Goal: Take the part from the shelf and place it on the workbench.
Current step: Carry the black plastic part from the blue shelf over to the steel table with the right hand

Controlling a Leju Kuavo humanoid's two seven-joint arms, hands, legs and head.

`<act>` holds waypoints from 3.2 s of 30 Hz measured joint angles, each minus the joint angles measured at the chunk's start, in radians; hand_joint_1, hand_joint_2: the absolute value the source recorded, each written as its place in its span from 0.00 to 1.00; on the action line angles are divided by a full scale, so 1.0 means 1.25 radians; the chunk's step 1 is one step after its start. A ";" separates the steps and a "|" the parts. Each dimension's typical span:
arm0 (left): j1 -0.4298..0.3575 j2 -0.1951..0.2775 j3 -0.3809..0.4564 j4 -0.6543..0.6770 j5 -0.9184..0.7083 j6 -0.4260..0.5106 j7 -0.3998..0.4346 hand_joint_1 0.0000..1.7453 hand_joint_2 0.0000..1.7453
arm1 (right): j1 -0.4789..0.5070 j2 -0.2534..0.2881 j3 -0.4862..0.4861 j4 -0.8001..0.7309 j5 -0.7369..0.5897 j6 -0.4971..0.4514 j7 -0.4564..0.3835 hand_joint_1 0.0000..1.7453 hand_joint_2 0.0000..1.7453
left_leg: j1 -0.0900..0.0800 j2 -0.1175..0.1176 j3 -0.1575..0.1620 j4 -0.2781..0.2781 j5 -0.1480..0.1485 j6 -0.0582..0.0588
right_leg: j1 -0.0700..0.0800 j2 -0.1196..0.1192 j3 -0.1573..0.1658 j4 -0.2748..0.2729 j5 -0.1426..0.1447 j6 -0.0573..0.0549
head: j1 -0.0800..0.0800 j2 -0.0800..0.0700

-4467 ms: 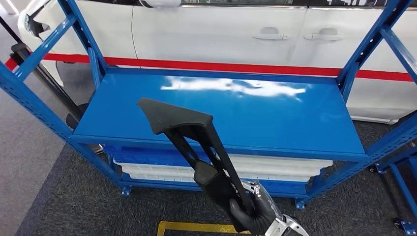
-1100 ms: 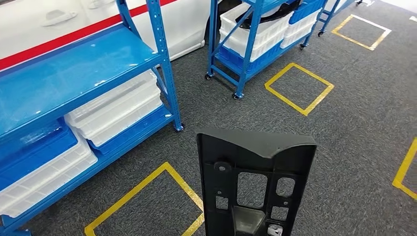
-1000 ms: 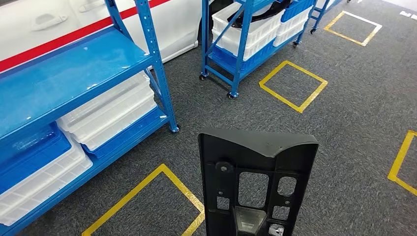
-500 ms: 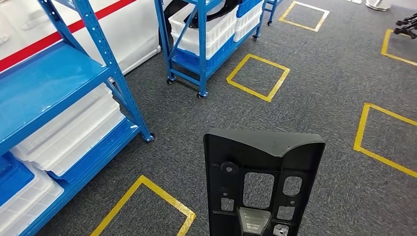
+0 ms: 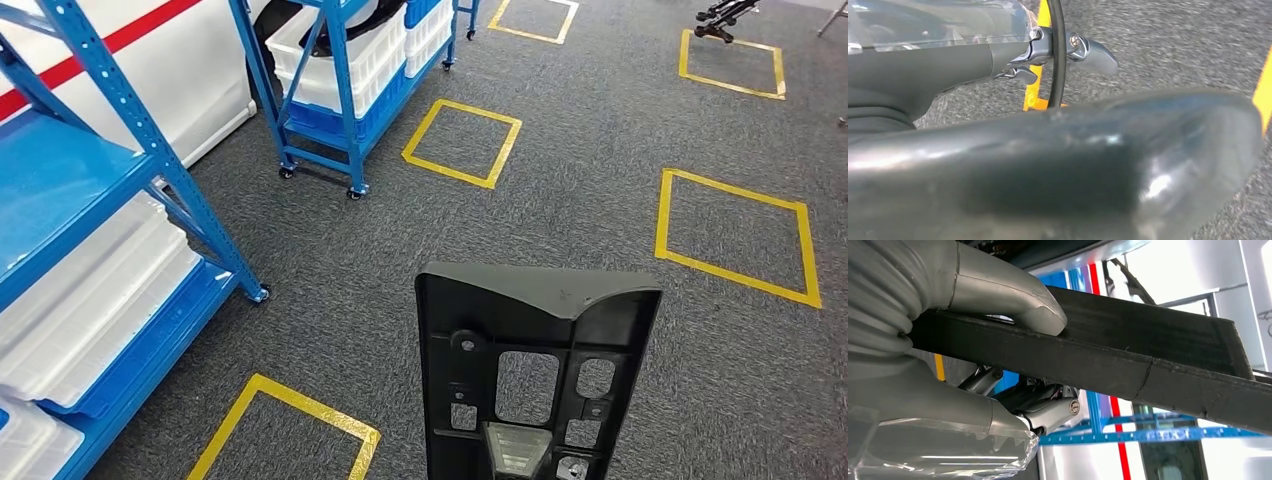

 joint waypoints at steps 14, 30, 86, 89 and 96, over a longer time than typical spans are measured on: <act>0.001 -0.002 0.011 -0.001 -0.002 -0.005 -0.005 0.00 0.00 | -0.006 0.000 -0.005 0.009 0.010 -0.029 0.000 1.00 1.00 | 0.011 -0.103 -0.038 0.085 -0.018 -0.035 | -0.003 0.116 0.010 -0.027 0.008 -0.020 | -0.001 0.000; -0.002 -0.001 0.016 -0.004 -0.013 -0.006 -0.008 0.00 0.00 | -0.021 0.013 0.011 0.015 -0.013 -0.064 0.000 1.00 1.00 | 0.002 -0.007 -0.001 -0.003 0.002 0.001 | -0.005 0.000 -0.014 0.015 -0.003 0.004 | 0.000 0.000; -0.003 0.000 0.045 -0.005 -0.035 -0.010 -0.009 0.00 0.00 | -0.018 0.038 0.012 0.002 0.321 -0.476 0.018 1.00 1.00 | 0.013 -0.058 -0.014 -0.002 0.011 0.004 | -0.008 0.054 -0.099 0.176 -0.093 0.019 | 0.000 0.000; -0.002 0.000 0.051 -0.005 -0.039 -0.012 -0.010 0.00 0.00 | -0.017 0.049 0.013 0.002 0.502 -0.681 0.070 1.00 1.00 | 0.011 -0.026 -0.007 -0.002 0.004 0.000 | -0.010 0.039 -0.070 0.121 -0.041 0.018 | 0.000 0.000; -0.006 0.000 0.060 -0.005 -0.047 -0.016 -0.011 0.00 0.00 | -0.011 0.054 0.012 0.000 0.774 -0.900 0.211 1.00 1.00 | 0.008 0.012 0.010 0.002 -0.018 -0.027 | 0.005 0.018 0.005 -0.033 0.006 -0.010 | 0.000 0.000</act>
